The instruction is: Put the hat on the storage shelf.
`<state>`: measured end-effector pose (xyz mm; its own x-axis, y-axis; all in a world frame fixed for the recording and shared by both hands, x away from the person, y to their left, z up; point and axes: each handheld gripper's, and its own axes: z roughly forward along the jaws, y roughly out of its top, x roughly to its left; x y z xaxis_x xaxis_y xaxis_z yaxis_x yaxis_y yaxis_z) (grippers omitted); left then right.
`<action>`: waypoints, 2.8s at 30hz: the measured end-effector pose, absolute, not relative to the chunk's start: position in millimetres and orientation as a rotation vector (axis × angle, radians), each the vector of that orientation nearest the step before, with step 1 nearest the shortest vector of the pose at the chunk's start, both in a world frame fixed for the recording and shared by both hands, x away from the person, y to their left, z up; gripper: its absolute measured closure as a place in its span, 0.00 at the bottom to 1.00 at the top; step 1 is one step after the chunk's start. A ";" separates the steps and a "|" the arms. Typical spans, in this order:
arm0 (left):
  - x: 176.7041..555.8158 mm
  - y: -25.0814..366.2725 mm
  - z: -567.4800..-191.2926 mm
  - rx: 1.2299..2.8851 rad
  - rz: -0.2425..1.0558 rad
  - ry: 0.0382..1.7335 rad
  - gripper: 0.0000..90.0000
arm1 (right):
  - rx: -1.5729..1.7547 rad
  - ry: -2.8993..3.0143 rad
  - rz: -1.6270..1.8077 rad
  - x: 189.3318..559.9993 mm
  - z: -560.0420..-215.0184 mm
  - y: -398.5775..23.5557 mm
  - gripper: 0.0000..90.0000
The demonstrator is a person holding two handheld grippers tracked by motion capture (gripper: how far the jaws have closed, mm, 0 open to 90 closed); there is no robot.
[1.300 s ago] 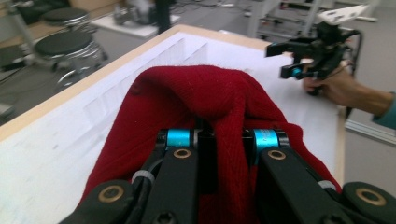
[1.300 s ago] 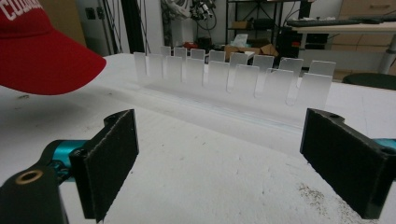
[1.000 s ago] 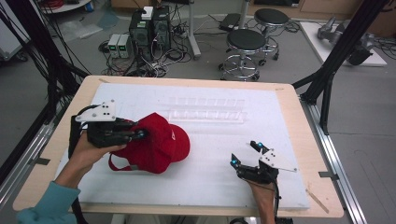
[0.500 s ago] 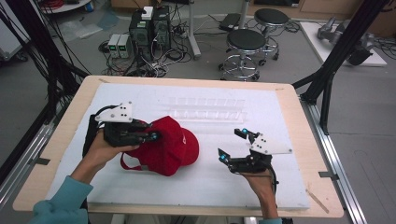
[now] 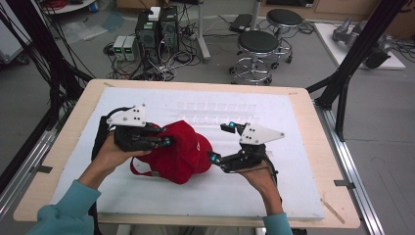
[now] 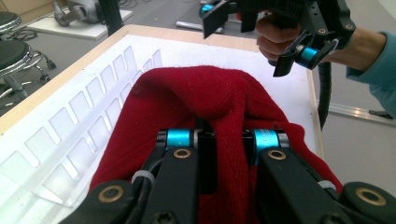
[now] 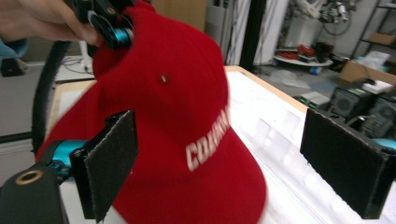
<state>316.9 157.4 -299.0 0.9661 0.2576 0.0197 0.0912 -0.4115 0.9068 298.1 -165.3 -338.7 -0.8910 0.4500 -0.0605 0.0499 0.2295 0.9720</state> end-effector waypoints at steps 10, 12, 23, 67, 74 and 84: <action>317.4 147.1 -298.0 2.035 0.168 0.216 0.94 | 0.340 2.306 1.732 309.0 -322.7 -137.7 0.12; 317.5 146.0 -298.8 2.036 0.164 0.205 0.94 | 0.326 2.324 1.739 311.5 -321.5 -133.8 0.11; 317.6 146.0 -299.6 2.033 0.138 0.146 0.94 | 0.280 2.433 1.740 319.5 -320.3 -116.5 0.12; 311.6 171.2 -295.3 1.869 0.260 0.356 0.16 | 0.377 2.406 1.675 318.5 -316.9 -120.1 0.95; 293.8 180.6 -300.6 1.846 0.268 0.400 0.16 | 0.470 2.349 1.648 320.2 -315.2 -121.8 0.95; 269.7 188.4 -318.3 1.841 0.264 0.441 0.16 | 0.587 2.242 1.662 322.3 -311.4 -122.4 0.95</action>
<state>269.7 188.4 -318.3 0.9036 0.4264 -0.0401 0.1664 -0.2635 0.9502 322.3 -122.4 -311.4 -0.8753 0.4835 0.0102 0.1503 0.2518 0.9560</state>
